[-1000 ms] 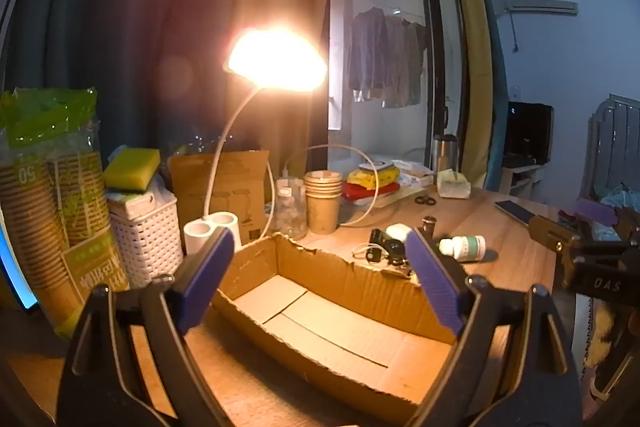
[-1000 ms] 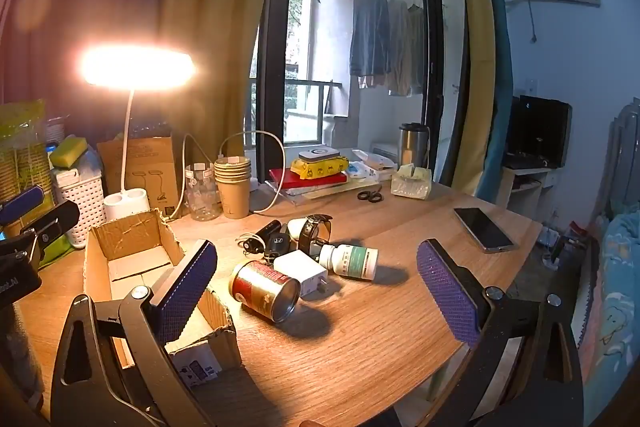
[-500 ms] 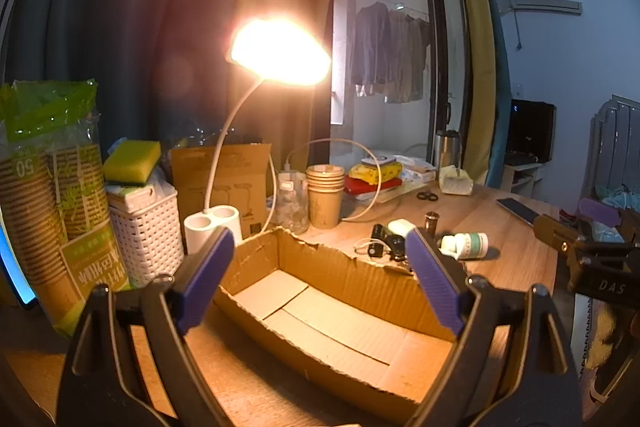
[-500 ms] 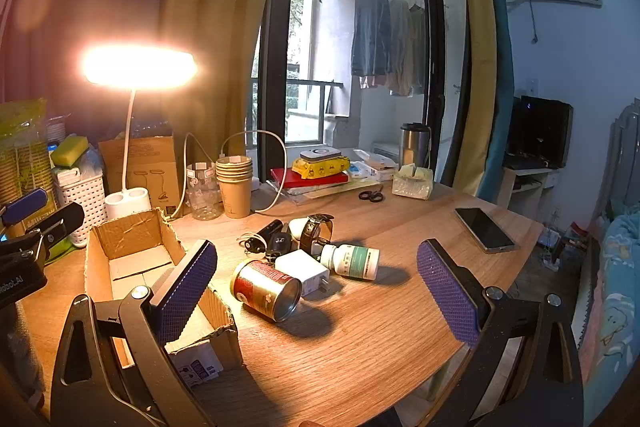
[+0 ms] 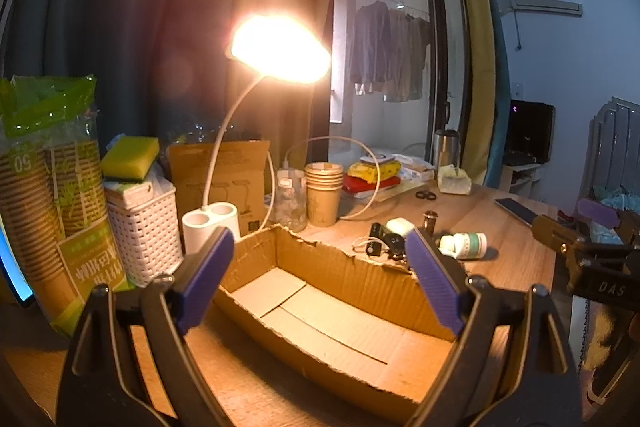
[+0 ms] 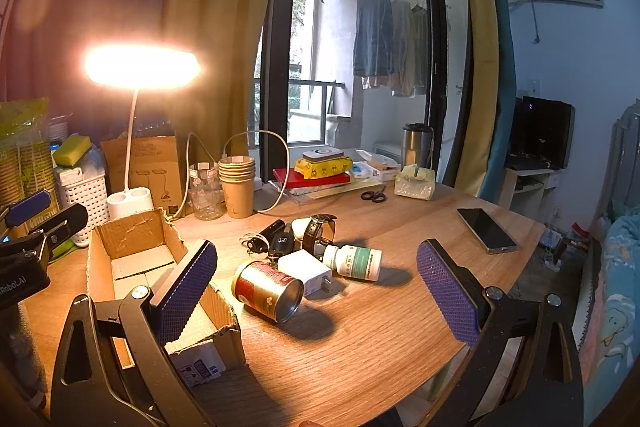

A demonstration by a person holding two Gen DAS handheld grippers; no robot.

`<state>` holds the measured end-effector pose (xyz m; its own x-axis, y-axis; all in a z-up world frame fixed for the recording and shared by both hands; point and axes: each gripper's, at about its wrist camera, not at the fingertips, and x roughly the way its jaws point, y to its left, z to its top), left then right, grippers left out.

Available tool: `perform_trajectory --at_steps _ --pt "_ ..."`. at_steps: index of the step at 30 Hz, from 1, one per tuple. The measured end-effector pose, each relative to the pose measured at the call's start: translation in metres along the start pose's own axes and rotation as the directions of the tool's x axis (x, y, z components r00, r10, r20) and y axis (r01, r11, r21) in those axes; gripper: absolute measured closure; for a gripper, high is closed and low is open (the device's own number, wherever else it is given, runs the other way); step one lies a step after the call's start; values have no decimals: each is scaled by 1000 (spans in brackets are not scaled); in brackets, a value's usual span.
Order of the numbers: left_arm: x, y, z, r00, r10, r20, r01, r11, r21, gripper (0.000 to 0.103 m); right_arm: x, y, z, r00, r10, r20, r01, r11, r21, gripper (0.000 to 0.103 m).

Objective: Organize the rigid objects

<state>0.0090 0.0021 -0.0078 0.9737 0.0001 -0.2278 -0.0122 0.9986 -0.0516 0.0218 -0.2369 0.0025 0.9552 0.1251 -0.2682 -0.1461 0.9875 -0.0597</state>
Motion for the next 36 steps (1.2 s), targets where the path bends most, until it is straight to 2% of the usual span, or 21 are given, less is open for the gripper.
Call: perform_trajectory --at_steps 36 --pt "1 1 -3 1000 -2 -7 2 1000 -5 14 -4 0 3 1000 8 -6 -8 1000 0 1"
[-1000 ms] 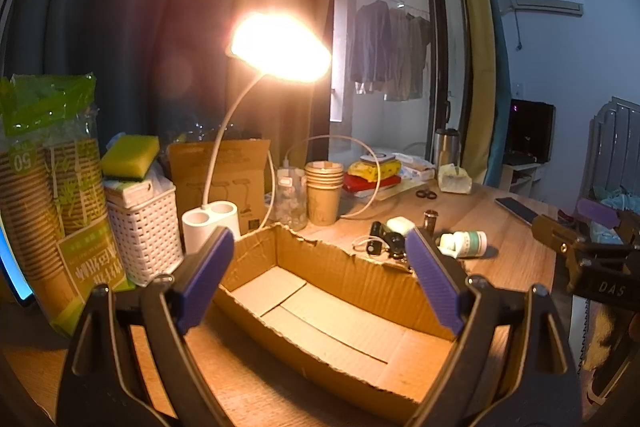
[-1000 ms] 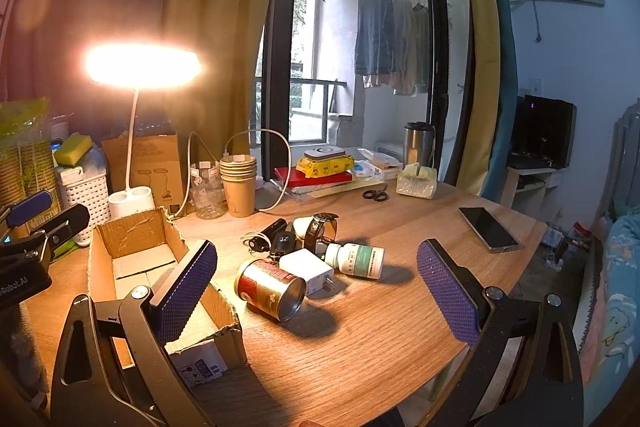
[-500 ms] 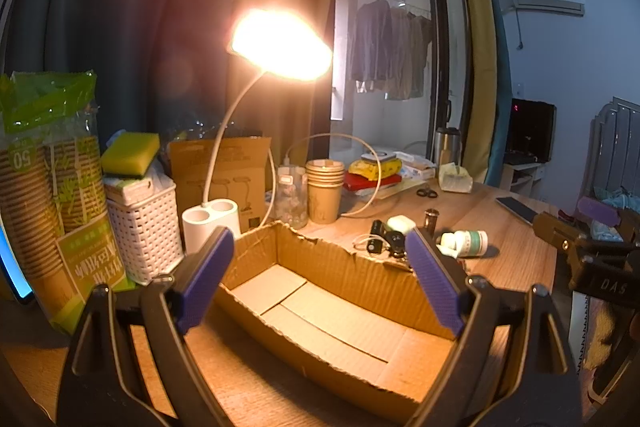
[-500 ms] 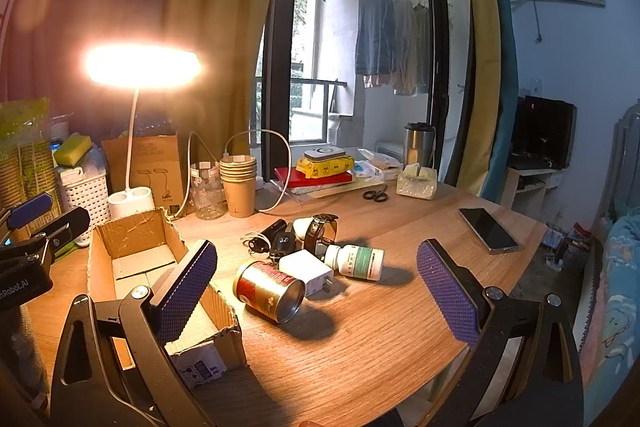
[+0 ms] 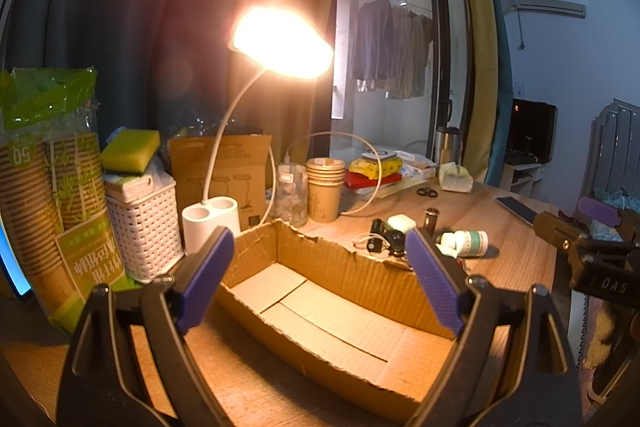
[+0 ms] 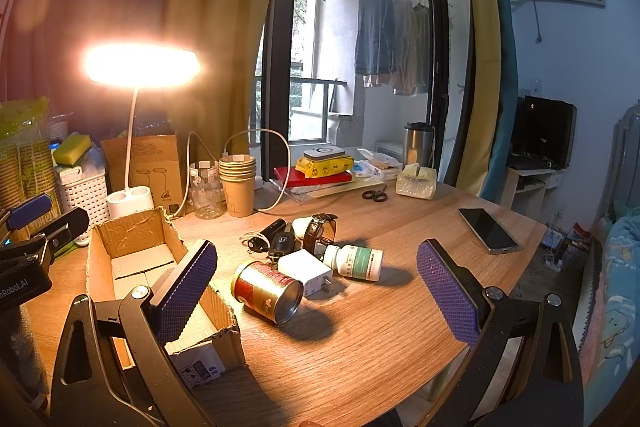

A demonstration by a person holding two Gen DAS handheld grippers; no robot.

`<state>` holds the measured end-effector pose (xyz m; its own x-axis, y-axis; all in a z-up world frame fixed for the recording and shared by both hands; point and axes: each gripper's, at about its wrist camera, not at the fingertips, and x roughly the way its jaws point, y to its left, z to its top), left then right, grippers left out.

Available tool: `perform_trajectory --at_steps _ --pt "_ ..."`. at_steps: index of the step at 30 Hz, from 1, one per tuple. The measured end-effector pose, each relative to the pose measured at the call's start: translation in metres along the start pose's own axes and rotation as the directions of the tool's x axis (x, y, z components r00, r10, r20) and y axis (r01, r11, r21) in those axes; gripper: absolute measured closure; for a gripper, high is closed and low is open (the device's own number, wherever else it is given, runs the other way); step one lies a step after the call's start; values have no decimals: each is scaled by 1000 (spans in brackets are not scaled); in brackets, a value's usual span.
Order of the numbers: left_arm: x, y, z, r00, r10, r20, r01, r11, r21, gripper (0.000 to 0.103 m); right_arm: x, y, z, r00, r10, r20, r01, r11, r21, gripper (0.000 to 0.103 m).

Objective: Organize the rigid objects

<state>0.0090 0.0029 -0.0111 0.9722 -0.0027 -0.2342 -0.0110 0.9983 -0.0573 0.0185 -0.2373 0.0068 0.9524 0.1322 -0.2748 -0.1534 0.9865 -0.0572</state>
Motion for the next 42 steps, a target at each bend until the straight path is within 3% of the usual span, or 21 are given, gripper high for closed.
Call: perform_trajectory --at_steps 15,20,24,27,33,39,42 --pt "6 0 -6 998 7 -57 -8 1000 -16 14 6 -8 -1 1000 -3 -17 3 1000 11 1" --pt "16 3 -8 993 -5 -121 0 999 -43 14 14 -13 -6 998 -13 -55 14 1000 18 1" --pt "29 7 -16 977 16 -212 -34 996 -81 14 20 -19 -8 997 -23 -80 26 999 26 1" --pt "39 14 -22 957 15 -290 -56 989 -135 14 22 -22 -9 996 -30 -85 33 999 38 1" --pt "54 7 -37 912 -6 -410 -62 986 -153 14 24 -34 -13 995 -28 -97 36 997 73 1" --pt "66 0 -56 835 -34 -549 -78 981 -180 14 23 -51 -16 995 -30 -97 41 992 118 1" --pt "72 -4 -62 805 -53 -590 -73 979 -189 14 23 -60 -19 995 -30 -98 44 989 138 1"
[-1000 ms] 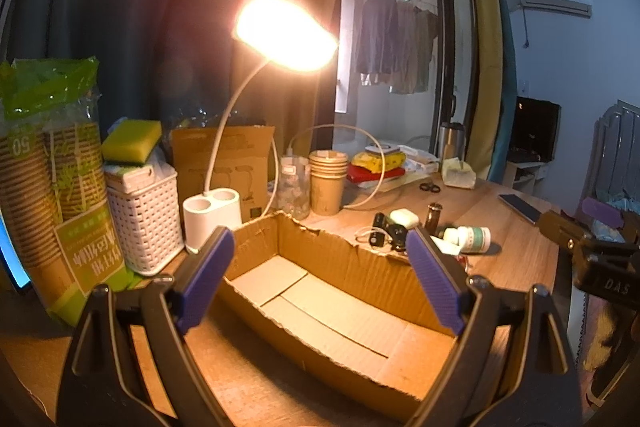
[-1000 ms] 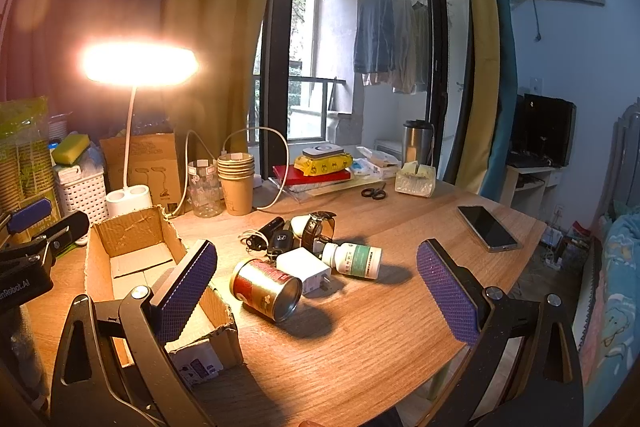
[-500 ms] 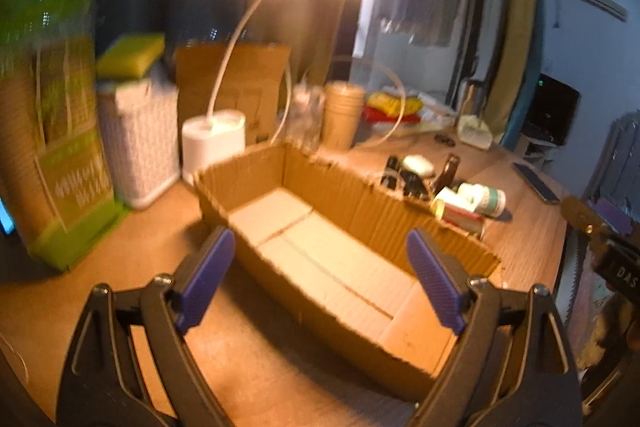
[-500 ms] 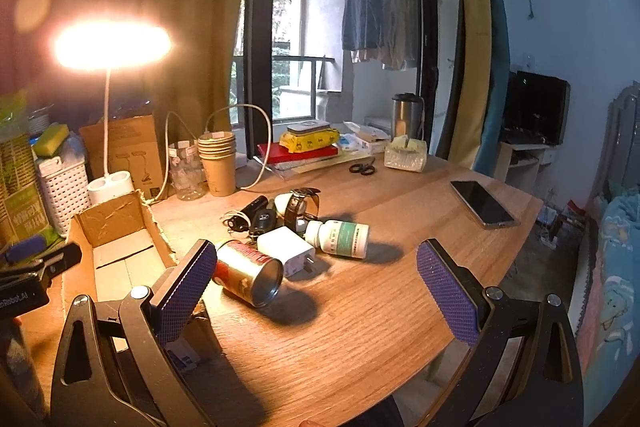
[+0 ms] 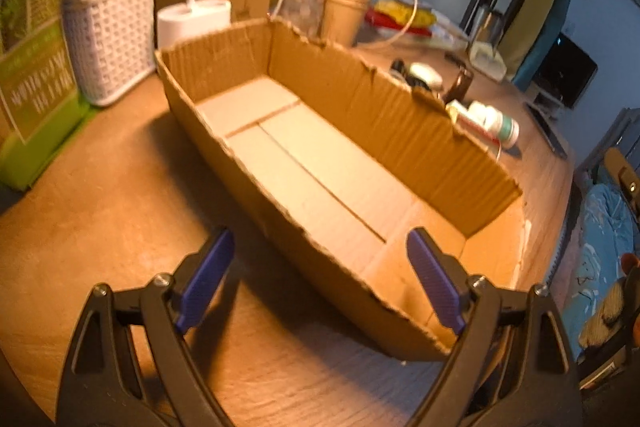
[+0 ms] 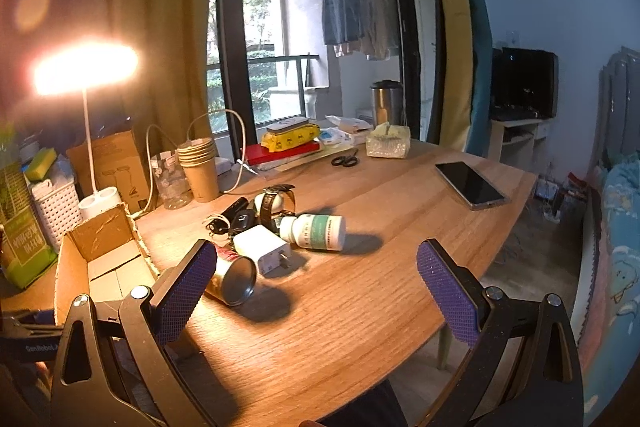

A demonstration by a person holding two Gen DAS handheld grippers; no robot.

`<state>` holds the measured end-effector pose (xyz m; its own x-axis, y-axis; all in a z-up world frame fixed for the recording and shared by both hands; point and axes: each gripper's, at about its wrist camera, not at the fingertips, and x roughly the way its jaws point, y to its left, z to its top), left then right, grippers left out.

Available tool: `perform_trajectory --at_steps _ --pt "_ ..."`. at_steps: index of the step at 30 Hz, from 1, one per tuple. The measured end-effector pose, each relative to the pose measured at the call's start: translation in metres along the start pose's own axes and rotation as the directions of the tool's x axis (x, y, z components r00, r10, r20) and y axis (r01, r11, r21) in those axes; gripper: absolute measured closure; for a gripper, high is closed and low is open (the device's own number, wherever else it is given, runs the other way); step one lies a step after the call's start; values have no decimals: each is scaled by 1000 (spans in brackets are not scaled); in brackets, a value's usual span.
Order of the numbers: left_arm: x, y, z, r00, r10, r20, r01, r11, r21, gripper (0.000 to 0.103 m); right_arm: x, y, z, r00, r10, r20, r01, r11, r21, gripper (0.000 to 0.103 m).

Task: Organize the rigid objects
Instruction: 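Move the left tool to the cardboard box and set it down, then reach the right tool to the red-and-gold tin can and grasp it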

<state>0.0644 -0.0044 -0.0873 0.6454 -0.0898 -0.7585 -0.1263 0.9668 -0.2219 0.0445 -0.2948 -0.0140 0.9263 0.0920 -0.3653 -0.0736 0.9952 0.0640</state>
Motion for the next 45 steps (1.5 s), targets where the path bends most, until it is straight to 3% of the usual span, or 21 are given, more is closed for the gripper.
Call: perform_trajectory --at_steps 5,11,13,16,29,36,45 --pt "9 0 0 996 -21 -83 20 1000 -19 18 0 -9 -2 1000 1 1 -1 1000 25 1" --pt "5 -8 6 992 -52 -119 54 998 20 48 0 -12 -2 1000 5 6 -5 999 35 1" --pt "3 -10 9 990 -61 -128 67 997 44 68 -1 -12 -2 1000 9 7 -9 999 36 1" --pt "-2 -9 12 994 -42 -100 50 996 76 84 -1 -10 -2 1000 13 8 -13 999 33 1" --pt "15 18 42 997 -40 -72 48 992 117 88 19 6 -11 996 59 -68 -58 998 19 1" --pt "22 32 56 998 -60 -36 64 991 119 88 53 26 -12 976 156 -149 -148 987 61 1" --pt "25 40 60 993 -117 -35 121 982 143 88 98 53 -9 954 186 -236 -169 981 91 1"
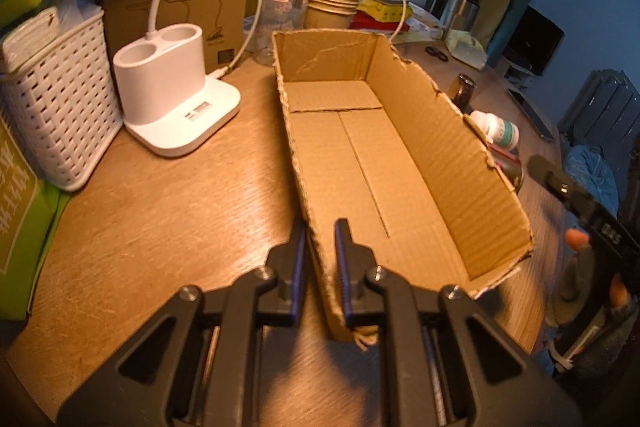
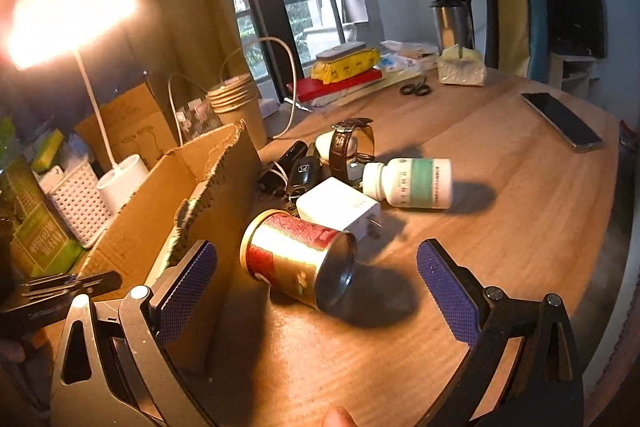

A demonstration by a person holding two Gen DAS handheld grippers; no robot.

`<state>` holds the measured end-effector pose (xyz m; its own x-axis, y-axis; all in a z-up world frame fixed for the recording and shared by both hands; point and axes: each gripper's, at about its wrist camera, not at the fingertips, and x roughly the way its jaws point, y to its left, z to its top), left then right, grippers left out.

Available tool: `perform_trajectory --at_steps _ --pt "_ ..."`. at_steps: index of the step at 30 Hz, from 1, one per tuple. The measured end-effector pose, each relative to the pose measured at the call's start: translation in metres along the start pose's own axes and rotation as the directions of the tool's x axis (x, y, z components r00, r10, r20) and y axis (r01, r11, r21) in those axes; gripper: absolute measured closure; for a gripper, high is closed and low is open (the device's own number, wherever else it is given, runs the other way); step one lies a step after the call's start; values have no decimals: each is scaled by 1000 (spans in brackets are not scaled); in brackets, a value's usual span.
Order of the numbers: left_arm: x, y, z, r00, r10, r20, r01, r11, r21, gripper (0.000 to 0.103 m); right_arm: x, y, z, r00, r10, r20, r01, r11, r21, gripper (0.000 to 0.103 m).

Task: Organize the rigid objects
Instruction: 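Reach the right tool to the red-and-gold tin can and grasp it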

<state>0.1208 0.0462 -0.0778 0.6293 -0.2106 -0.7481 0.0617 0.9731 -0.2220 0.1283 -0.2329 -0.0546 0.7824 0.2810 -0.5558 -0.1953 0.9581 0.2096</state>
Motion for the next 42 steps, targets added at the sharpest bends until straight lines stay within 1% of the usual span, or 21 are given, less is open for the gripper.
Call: perform_trajectory --at_steps 3,7,12,18,19,20,21,23,26,32,42 --pt "-2 2 -3 1000 -8 2 8 1000 -14 88 11 4 3 1000 2 -24 -3 1000 -8 1" --pt "-4 2 -6 1000 -10 7 10 1000 -19 88 27 11 6 998 -17 -65 15 999 -33 1" --pt "-5 5 -5 1000 -21 -1 21 999 -30 88 39 13 10 996 -37 -87 34 999 -34 1" --pt "-4 8 -6 999 -31 -7 30 998 -60 88 45 14 14 994 -50 -92 47 998 -38 1" --pt "-3 8 -7 999 -33 -8 32 997 -64 88 45 14 14 994 -53 -95 49 998 -38 3" --pt "-3 8 -8 999 -33 -7 32 997 -66 88 45 14 14 994 -53 -97 49 998 -39 13" --pt "-4 8 -9 999 -33 -6 32 997 -67 88 46 13 13 993 -60 -102 56 998 -39 20" --pt "-4 9 -9 999 -41 -4 40 996 -84 87 47 12 12 992 -63 -108 59 997 -39 21" --pt "-4 11 -10 999 -52 -7 51 993 -106 87 45 12 10 993 -59 -107 54 998 -45 22" --pt "-6 8 -10 999 -37 -2 36 994 -104 87 39 8 8 994 -35 -101 32 999 -39 22" --pt "-7 5 -11 1000 -3 4 3 996 -92 87 20 7 11 999 -20 -49 18 999 -52 23"
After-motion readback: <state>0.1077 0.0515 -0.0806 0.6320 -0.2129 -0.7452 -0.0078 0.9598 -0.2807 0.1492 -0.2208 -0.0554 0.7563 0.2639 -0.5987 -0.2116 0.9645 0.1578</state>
